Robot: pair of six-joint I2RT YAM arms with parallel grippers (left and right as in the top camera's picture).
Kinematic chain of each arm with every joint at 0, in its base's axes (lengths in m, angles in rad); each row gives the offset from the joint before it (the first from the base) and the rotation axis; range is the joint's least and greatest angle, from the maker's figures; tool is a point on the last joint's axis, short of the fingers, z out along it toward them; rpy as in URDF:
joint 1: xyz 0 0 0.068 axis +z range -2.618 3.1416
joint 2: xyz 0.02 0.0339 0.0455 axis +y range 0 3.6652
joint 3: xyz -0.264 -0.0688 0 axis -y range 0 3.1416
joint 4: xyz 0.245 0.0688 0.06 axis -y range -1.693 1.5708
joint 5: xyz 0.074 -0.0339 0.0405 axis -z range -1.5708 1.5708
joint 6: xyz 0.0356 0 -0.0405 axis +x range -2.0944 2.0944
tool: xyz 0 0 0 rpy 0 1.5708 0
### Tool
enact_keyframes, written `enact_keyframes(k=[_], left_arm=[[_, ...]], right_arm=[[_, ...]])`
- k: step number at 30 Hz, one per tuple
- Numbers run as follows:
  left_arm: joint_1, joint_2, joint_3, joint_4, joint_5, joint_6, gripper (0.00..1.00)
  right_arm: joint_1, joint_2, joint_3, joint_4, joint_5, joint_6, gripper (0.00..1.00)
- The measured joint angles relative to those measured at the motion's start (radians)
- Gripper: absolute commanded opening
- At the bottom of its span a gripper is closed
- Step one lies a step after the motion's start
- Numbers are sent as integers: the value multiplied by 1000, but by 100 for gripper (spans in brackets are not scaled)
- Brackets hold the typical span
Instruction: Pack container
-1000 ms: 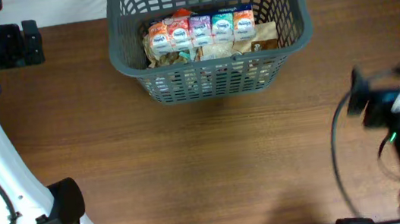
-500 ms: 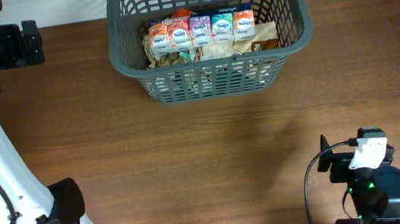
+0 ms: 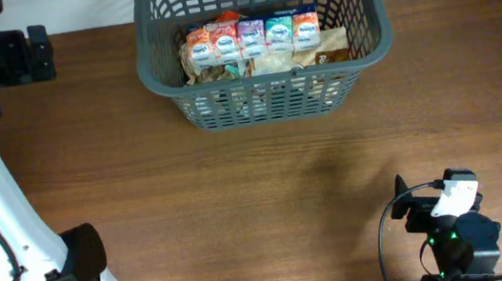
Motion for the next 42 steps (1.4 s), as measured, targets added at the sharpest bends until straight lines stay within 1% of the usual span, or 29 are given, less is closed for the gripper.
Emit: enact_keyframes(k=[31, 34, 36, 38, 42], left_arm=[[-2, -11, -10, 0, 0, 0, 99], [-5, -66, -61, 1, 0, 0, 99], [-6, -141, -123, 1, -1, 0, 99], [-7, -233, -191, 5, -1, 0, 99], [-7, -497, -399, 13, -3, 0, 99]], right_arm=[[0, 0, 0, 0, 0, 2, 99], [0, 0, 0, 0, 0, 2, 99], [0, 0, 0, 0, 0, 2, 99], [0, 0, 0, 0, 0, 2, 99], [0, 0, 0, 0, 0, 2, 99]])
